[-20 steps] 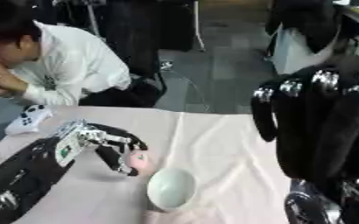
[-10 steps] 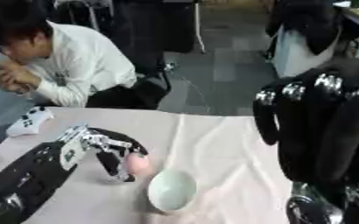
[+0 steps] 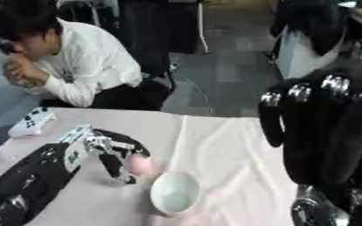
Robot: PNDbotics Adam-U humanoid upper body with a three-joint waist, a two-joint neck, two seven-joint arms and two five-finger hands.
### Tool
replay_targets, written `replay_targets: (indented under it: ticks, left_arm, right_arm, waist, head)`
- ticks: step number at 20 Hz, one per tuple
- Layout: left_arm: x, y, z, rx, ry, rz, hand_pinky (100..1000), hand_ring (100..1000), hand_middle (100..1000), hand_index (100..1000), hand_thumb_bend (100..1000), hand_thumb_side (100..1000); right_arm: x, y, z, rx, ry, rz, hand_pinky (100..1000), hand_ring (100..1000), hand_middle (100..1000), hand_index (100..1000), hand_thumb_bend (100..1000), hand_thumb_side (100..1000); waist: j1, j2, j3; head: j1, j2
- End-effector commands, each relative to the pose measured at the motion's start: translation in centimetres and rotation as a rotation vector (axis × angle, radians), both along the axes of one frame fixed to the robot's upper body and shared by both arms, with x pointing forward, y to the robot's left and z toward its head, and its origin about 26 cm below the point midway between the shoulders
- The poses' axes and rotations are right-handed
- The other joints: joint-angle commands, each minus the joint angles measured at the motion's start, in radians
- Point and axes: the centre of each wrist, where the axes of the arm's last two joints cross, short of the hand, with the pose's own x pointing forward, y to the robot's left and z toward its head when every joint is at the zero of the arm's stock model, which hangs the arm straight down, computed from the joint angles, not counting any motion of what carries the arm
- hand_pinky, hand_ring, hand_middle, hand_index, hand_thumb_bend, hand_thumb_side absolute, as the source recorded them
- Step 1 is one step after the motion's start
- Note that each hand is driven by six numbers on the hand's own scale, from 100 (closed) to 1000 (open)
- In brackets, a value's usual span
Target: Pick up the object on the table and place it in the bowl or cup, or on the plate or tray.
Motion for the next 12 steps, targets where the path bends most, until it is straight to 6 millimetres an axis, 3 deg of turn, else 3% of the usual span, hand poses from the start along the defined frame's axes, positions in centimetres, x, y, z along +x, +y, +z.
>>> replay_targets:
  ticks: [1,2,6,10,11,12]
  left_arm:
    - [0.28,0.26,1.26,0.017,-0.024,-0.021,703,813,924,1000,581,294]
    - [0.27,0.3,1.27,0.018,-0.031,-0.018,629,767,916,1000,528,234]
    - [0.23,0.42,1.07,0.016,-0.059,-0.006,522,701,890,1000,422,184]
    - [0.23,0.49,0.89,-0.001,-0.079,0.004,397,646,856,991,301,182]
    - [0.23,0.5,0.86,-0.005,-0.082,0.007,397,646,856,991,301,182]
    - [0.22,0.52,0.81,-0.006,-0.082,0.009,340,611,836,980,316,195]
  right_arm:
    - [-0.38,0.32,0.72,0.013,-0.026,0.017,100,100,100,258,698,658]
    - [-0.38,0.32,0.72,0.013,-0.027,0.017,100,100,100,258,699,657]
    - [-0.38,0.32,0.73,0.013,-0.027,0.016,100,100,100,258,698,659]
    - [-0.38,0.33,0.74,0.013,-0.027,0.017,100,100,100,258,697,659]
    - [-0.38,0.34,0.74,0.014,-0.027,0.017,100,100,100,258,697,659]
    - [-0.38,0.34,0.74,0.014,-0.027,0.017,100,100,100,258,699,658]
  waist:
    - [0.001,-0.008,-0.002]
    - [0.001,-0.008,-0.002]
    - [0.0,-0.008,-0.002]
    - [0.0,-0.008,-0.002]
    - [0.0,-0.008,-0.002]
    - [0.0,-0.008,-0.003]
  head:
    - [0.008,-0.014]
    - [0.009,-0.014]
    - [0.011,-0.013]
    - [0.012,-0.014]
    - [0.012,-0.014]
    - [0.012,-0.014]
